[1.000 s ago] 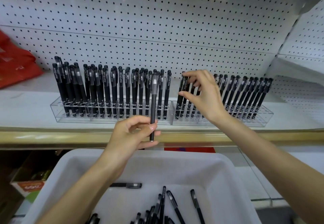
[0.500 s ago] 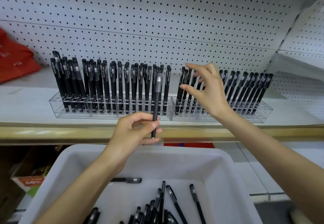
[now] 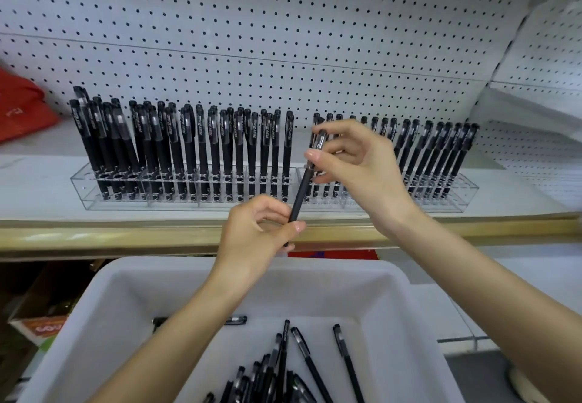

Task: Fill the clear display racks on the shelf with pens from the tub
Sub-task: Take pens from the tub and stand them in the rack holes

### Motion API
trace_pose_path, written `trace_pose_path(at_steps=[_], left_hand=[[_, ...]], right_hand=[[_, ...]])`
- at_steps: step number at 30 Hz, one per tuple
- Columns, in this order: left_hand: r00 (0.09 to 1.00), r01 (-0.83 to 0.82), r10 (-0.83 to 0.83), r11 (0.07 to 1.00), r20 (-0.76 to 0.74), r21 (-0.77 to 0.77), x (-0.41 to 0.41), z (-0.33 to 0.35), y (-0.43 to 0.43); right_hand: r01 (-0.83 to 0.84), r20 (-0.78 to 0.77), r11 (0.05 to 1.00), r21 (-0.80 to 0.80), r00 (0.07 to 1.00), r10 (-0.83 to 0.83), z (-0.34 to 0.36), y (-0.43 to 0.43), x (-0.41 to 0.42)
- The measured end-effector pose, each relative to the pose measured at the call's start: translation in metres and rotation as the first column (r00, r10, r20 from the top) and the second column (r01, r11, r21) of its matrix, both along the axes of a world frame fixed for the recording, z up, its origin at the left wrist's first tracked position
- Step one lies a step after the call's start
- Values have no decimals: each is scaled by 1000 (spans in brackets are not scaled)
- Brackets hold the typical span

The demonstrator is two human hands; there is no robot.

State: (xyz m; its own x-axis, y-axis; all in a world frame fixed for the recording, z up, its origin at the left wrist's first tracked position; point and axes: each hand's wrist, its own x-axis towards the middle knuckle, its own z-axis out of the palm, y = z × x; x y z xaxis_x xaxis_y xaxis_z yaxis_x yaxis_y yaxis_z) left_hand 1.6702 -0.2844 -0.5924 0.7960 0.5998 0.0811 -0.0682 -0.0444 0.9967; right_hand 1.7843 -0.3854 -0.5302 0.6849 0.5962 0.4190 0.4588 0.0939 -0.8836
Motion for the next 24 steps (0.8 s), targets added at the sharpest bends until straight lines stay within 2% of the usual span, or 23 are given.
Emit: trace_pose_path(at_steps=[5, 7, 8, 9, 11, 12, 13, 14, 17, 24], left_hand=[[999, 22, -21, 999, -25, 44, 4, -1, -2], [1000, -5, 10, 960, -15, 279, 4, 0, 4], [999, -28, 38, 891, -14, 453, 3, 2, 8], [997, -47, 70, 780, -12, 624, 3, 4, 13], [990, -43, 138, 466, -24, 884, 4, 9, 21], [987, -20, 159, 321, -33, 947, 5, 10, 24], [984, 15, 172, 218, -54, 976, 8, 9, 26], [980, 59, 180, 158, -87, 986, 12, 8, 28], [972, 149, 173, 79, -161, 986, 21, 2, 28], [971, 139, 203, -67, -123, 988, 30, -10, 25]], right_hand=[[-9, -20, 1000, -1, 1000, 9, 5, -8, 3], [36, 5, 999, 15, 999, -36, 13, -14, 10], [80, 29, 996, 29, 996, -81, 19, -17, 15], [139, 57, 989, 48, 988, -142, 25, -20, 22], [255, 106, 961, 103, 958, -266, 35, -23, 36], [299, 113, 945, 135, 943, -314, 37, -23, 43], [330, 114, 930, 164, 930, -350, 38, -23, 50], [355, 116, 917, 183, 918, -379, 37, -22, 56], [381, 147, 904, 195, 900, -411, 30, -17, 67], [354, 258, 925, 136, 889, -378, 10, 1, 71]])
